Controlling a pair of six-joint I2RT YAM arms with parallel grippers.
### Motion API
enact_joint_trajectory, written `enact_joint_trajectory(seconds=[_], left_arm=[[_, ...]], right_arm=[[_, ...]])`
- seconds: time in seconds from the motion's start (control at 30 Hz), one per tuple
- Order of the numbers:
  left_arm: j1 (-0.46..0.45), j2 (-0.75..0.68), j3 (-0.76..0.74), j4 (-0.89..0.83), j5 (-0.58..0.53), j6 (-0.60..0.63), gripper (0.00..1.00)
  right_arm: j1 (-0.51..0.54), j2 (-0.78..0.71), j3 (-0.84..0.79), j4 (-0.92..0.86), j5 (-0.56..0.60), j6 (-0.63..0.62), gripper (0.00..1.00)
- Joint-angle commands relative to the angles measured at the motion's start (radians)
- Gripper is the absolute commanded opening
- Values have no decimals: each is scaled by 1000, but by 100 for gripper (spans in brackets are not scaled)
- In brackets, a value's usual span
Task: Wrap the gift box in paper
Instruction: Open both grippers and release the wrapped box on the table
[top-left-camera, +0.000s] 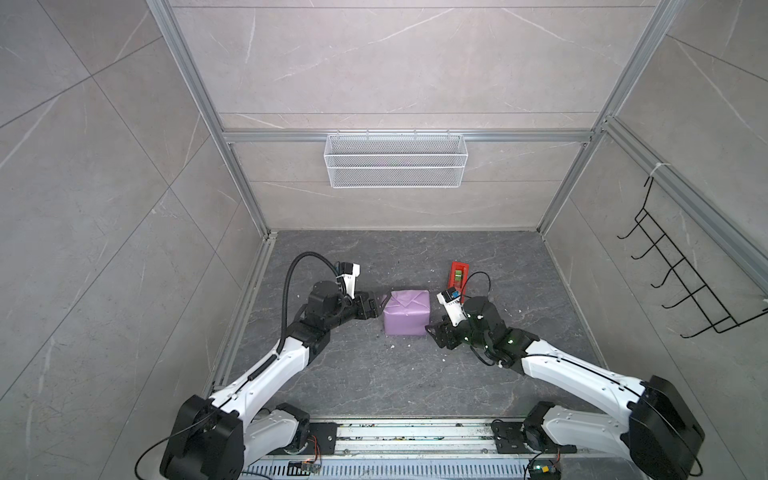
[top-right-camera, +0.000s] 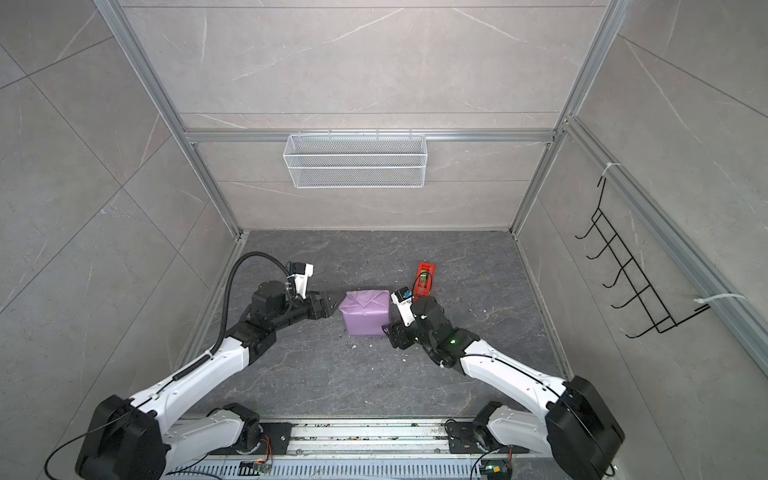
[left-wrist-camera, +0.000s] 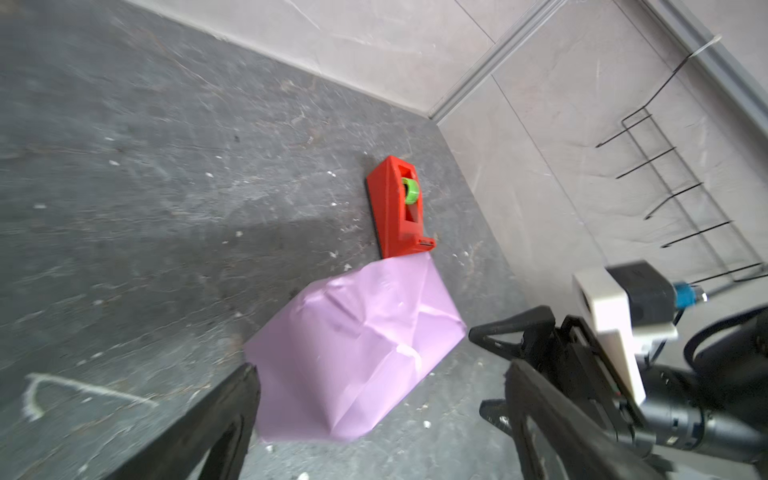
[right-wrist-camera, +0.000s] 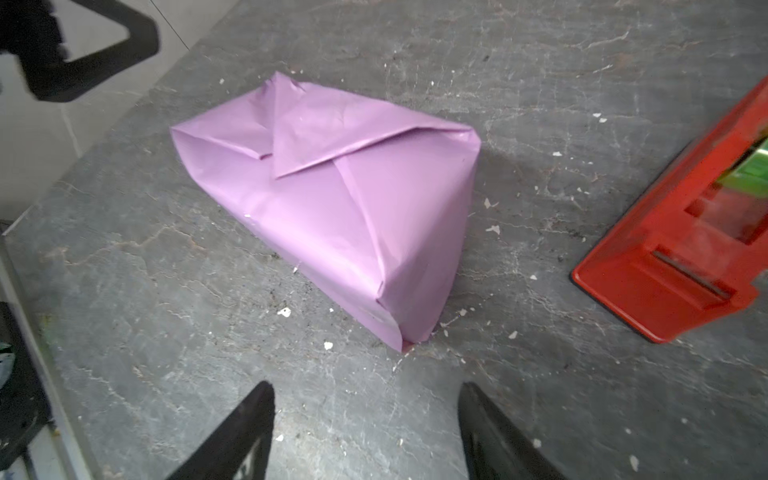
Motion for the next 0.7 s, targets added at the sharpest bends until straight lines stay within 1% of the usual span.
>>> enact_joint_trajectory(seconds=[0.0, 0.03, 0.1, 0.23, 0.3, 0.4, 0.47, 0.57, 0.67], left_arm=[[-72, -9, -87, -33, -126, 131, 93], [-97, 12, -96, -12, -145, 146, 93], [-117, 76, -70, -9, -152, 158, 93], [-117, 209, 18, -8, -177, 149, 89], [-115, 239, 70, -29, -215, 147, 87], [-99, 297, 172, -79, -235, 156, 86], [-70, 347, 243, -117, -218, 137, 85], [-17, 415, 337, -147, -151, 87, 84], [11, 420, 369, -140, -93, 41, 85]], right_arm=[[6, 78, 38, 83, 40, 1, 73], [6, 101, 51, 89, 53, 7, 73], [6, 132, 70, 104, 70, 17, 73], [-4, 194, 141, 84, 77, 29, 72], [-15, 215, 185, 59, 76, 35, 71], [-55, 267, 278, -2, 63, 60, 70], [-96, 309, 337, -22, 25, 100, 70], [-157, 374, 421, -35, -39, 142, 70], [-179, 392, 453, -43, -60, 147, 71]])
